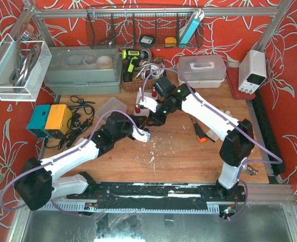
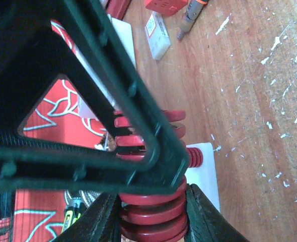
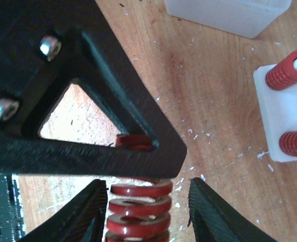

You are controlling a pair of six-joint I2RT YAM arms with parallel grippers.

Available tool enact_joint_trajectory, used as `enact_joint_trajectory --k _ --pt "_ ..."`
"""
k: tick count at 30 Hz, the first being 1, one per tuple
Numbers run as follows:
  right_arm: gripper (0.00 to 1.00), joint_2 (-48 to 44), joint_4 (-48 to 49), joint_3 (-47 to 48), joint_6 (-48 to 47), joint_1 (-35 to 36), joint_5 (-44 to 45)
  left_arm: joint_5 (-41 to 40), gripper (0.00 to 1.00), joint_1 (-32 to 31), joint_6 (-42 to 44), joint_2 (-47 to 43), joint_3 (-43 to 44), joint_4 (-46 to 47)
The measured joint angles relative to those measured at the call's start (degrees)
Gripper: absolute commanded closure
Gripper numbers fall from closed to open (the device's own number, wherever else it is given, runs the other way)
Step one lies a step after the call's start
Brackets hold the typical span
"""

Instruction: Install the large spring

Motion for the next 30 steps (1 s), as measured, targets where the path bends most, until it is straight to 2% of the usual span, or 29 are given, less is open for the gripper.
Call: enact_joint_trajectory --k 4,9,14,15,17,19,20,21,22,23,24,26,27,29,30 --pt "0.6 1.44 -0.5 1.27 -0.09 0.04 -0.13 -0.33 1.0 -0.13 0.61 0.22 -0.04 0.55" --pt "0.57 2.23 -1.29 1.27 -0.28 0.09 -0.11 -0.57 1.0 -0.15 1.46 0.48 -0.5 1.55" --pt "0.63 2.8 -1.46 1.27 -0.46 0.09 0.07 -1.31 1.0 -0.15 2.12 0.55 -0.55 1.68" --pt "0.68 2.82 -1.49 1.27 -0.5 0.09 0.07 -1.36 1.0 -0.15 2.14 0.55 -0.55 1.7" --pt "0.87 2.82 -1.46 1.25 -0.7 0.15 0.35 -1.51 1.0 -0.15 2.25 0.55 -0.55 1.7" --pt "1.0 2.8 -1.18 1.07 -0.81 0.13 0.15 -1.79 1.0 -0.15 2.27 0.55 -0.57 1.81" --pt "1.0 2.71 -0.76 0.79 -1.25 0.13 -0.02 -1.99 0.96 -0.15 2.27 0.55 -0.59 1.92" --pt "1.0 2.54 -0.11 0.28 -1.46 0.13 -0.15 -2.19 0.83 -0.15 2.23 0.55 -0.7 1.99" --pt "1.0 2.21 0.68 -0.46 -1.6 0.13 -0.15 -2.43 0.63 -0.15 2.05 0.55 -0.9 2.14" --pt "1.0 1.73 1.51 -1.49 -1.68 0.13 -0.17 -2.64 0.51 -0.15 1.68 0.59 -1.01 2.19" --pt "1.0 1.11 2.49 -2.6 -1.73 0.13 -0.13 -2.89 0.43 -0.17 1.18 0.68 -1.07 2.16" --pt "1.0 -0.35 4.33 -5.11 -1.75 0.09 0.31 -3.5 0.35 -0.37 -0.55 0.76 -1.05 2.58" --pt "1.0 -1.31 5.49 -6.78 -1.66 -0.02 0.59 -3.78 0.28 -0.35 -1.62 0.7 -1.03 3.04" --pt "1.0 -3.21 8.11 -9.75 -1.16 -0.39 0.85 -3.8 0.05 0.04 -4.33 0.35 -1.03 3.39" --pt "1.0 -4.24 9.86 -11.32 -0.74 -0.72 1.16 -3.76 0.01 0.31 -5.9 0.0 -1.05 3.72"
